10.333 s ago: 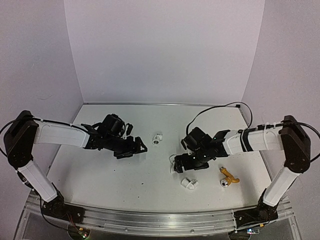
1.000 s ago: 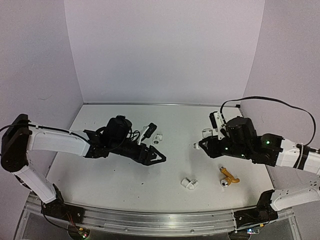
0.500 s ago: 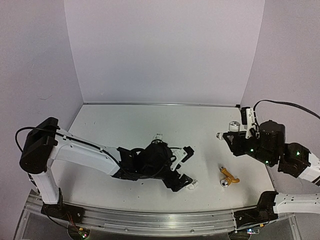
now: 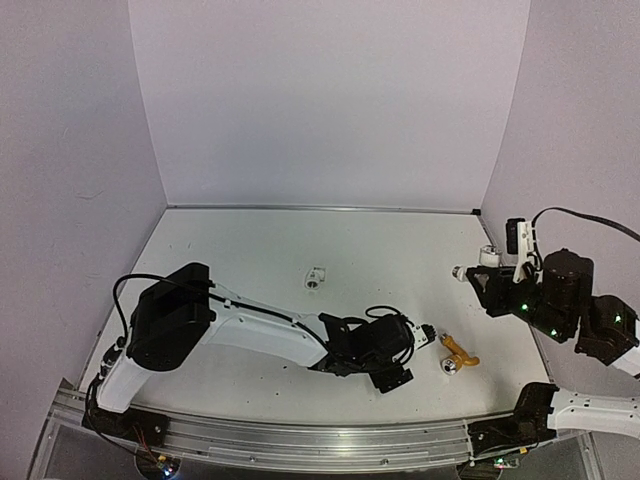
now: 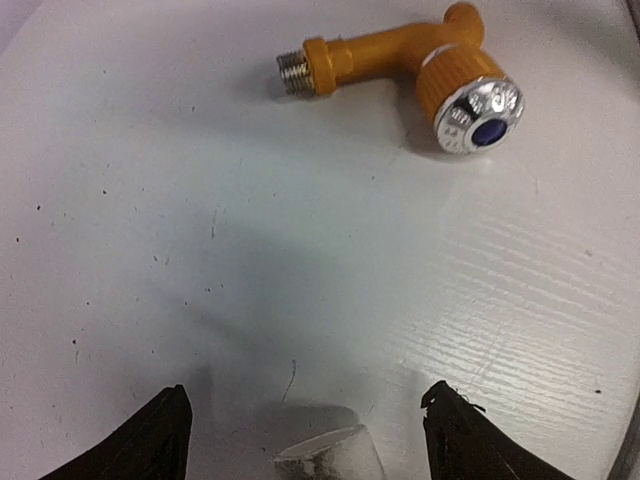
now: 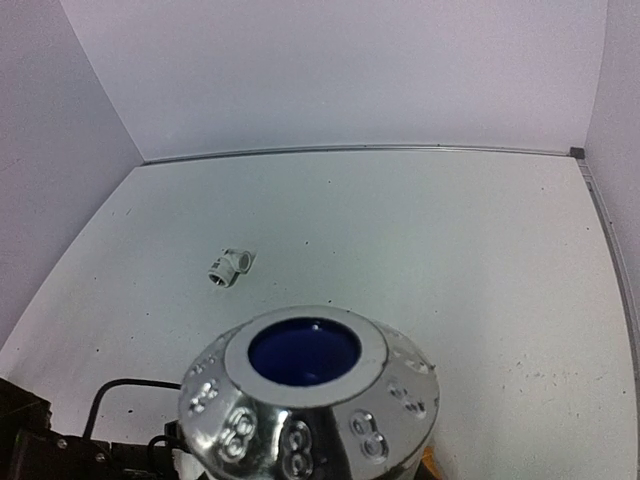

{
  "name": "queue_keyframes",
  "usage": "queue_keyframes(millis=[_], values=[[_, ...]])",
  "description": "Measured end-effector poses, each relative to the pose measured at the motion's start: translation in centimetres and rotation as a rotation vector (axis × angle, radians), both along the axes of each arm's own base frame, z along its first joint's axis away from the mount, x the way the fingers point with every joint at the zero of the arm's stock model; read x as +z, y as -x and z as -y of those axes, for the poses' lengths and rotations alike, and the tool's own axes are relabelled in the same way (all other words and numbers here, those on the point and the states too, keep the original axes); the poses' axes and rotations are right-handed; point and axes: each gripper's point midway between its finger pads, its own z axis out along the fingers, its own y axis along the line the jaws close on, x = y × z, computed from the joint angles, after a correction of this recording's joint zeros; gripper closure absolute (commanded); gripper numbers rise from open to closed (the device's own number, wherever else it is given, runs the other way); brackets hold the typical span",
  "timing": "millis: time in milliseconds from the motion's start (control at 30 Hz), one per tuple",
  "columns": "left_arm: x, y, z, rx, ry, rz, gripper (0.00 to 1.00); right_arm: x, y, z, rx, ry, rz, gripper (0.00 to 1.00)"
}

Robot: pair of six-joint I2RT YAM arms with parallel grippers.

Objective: Install the water faucets

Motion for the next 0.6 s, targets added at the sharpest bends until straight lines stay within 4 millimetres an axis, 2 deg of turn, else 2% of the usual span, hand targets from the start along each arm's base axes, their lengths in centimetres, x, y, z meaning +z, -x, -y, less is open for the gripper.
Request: queue_keyframes(millis=[67, 133, 267, 367, 500, 600], values=[[-1.9, -0.4, -0.3, 0.014, -0.068, 0.011, 0.19, -0.2, 0.1, 0.1, -0.002, 0.003, -0.008, 1.00], [-2.9, -0.5, -0.7, 0.020, -0.109, 0.012, 0.22, -0.4, 0.1, 0.1, -0.002, 0.006, -0.013, 1.00], [-3.0, -0.7, -0.5, 0.031, -0.134, 0.016, 0.25, -0.9, 0.2, 0.1, -0.003, 0.010, -0.026, 1.00], [-3.1, -0.7, -0.6, 0.037, -0.148, 0.015, 0.35, -1.0, 0.2, 0.1, -0.004, 0.007, -0.030, 1.00], [-3.2, -0.8, -0.9, 0.051, -0.163, 0.021, 0.56, -1.0, 0.2, 0.1, -0.005, 0.003, -0.033, 1.00], [-3.4, -0.6, -1.1, 0.055, -0.170, 0.022, 0.67, -1.1, 0.2, 0.1, -0.003, 0.001, -0.036, 1.00]])
